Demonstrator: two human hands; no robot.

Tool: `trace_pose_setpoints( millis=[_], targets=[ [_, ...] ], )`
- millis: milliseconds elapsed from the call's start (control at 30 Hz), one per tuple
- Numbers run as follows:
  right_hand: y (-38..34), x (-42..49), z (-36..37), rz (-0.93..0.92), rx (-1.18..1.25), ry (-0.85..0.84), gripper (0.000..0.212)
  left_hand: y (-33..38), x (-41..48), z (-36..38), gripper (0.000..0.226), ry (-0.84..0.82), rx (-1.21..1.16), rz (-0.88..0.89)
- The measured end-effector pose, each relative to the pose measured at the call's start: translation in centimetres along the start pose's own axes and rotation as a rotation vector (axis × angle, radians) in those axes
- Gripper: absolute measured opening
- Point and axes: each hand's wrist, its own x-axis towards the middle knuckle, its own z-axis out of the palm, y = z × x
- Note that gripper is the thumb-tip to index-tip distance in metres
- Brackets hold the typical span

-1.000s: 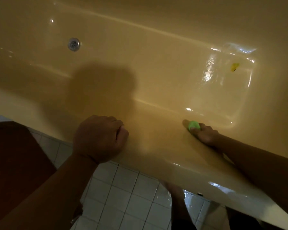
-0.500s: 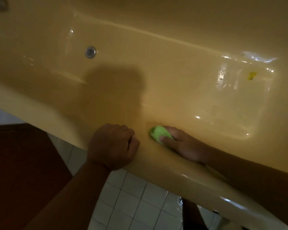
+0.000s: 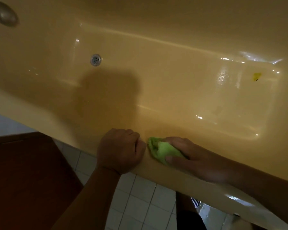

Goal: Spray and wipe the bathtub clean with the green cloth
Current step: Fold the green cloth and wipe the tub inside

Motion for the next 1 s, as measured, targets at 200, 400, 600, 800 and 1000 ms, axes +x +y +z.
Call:
trace_pose_setpoints(
  millis=[200,400,600,800,1000],
  targets=[
    [9.7,6.6,-3.4,0.229,-0.019,0.027,0.061,-1.0,-0.2,0.1,0.037,0.008,-0.006,-0.033],
    [14.1,11.6,-3.1,0.619,-0.204,0.117,0.075,-2.0,0.0,-0.2,0.035,-0.005,0.009,-0.018],
    [-1.4,3.4,0.8,0.033,-0.066,0.024,0.05,-2.8,0.2,-0.5,0.036,-0.015,0.056,-0.026],
    [4.0,7.3,-0.3,0.109,-0.065,0.051,0.052,-3.4,0.3,-0.6,0.04,-0.021,0.032,-0.017],
    [12.7,15.0,-2.0,0.587,-0.264,0.123,0.07,-4.4,0.4,-0.5,0.042,-0.027,0.011,-0.018]
  ],
)
